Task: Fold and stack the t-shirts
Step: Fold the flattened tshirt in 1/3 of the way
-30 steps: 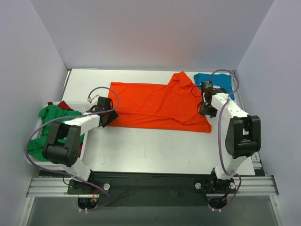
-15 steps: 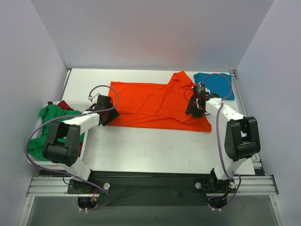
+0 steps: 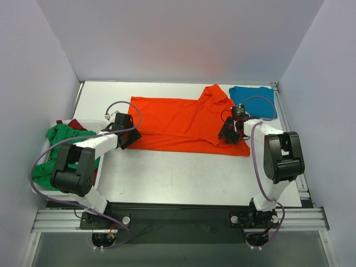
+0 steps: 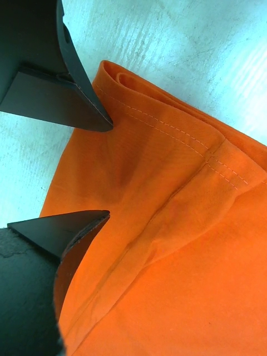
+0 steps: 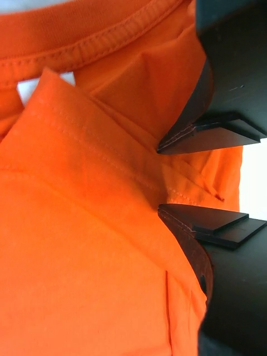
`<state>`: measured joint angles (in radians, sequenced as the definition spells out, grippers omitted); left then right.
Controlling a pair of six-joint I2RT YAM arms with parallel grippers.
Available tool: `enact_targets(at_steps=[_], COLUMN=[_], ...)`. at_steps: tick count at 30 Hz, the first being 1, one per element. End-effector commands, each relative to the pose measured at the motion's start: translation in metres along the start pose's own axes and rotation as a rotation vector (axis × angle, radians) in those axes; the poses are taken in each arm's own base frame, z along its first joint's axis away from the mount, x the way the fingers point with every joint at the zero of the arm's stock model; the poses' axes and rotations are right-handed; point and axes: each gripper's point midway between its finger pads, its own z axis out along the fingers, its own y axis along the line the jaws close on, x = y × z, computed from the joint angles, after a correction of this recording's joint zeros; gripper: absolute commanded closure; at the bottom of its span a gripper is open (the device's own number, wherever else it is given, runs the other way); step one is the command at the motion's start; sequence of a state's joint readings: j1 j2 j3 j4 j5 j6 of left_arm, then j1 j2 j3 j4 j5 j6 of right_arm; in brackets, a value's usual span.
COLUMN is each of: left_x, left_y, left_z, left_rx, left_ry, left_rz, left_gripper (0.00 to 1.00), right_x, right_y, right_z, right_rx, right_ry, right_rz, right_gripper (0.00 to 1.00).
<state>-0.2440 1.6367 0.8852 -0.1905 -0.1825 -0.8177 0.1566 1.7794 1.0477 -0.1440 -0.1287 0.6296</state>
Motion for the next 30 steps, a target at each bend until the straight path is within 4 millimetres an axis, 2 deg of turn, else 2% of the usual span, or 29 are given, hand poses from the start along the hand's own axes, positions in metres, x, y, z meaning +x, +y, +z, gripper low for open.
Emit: enact_targets(at_steps=[1, 3, 9, 22, 30], left_x=[-0.020, -0.020, -0.020, -0.020, -0.020], left_y=[-0.014, -0.014, -0.013, -0.015, -0.016], left_z=[-0.010, -0.010, -0.010, -0.008, -0.006], left_rx=[0.042, 0.042, 0.039, 0.045, 0.045], left_ry=[-0.045, -0.045, -0.046, -0.041, -0.036], left_rz=[-0.002, -0.001, 0.001, 0.000, 0.002], left_gripper=[0.31, 0.31, 0.31, 0.32, 0.32], right_x=[0.002, 0.001, -0.005, -0.025, -0.056], right_y=[0.006, 0.007, 0.014, 0.034, 0.060], right_z=[0.003, 0.004, 0.003, 0.004, 0.002], right_rx=[-0.030, -0.040, -0.056, -0.083, -0.104], right_ry=[0.004, 0.000, -0.009, -0.001, -0.022], right_rz=[0.024, 0.029, 0.038, 0.014, -0.004], right_gripper=[0.59, 0.61, 0.86, 1.00, 1.00])
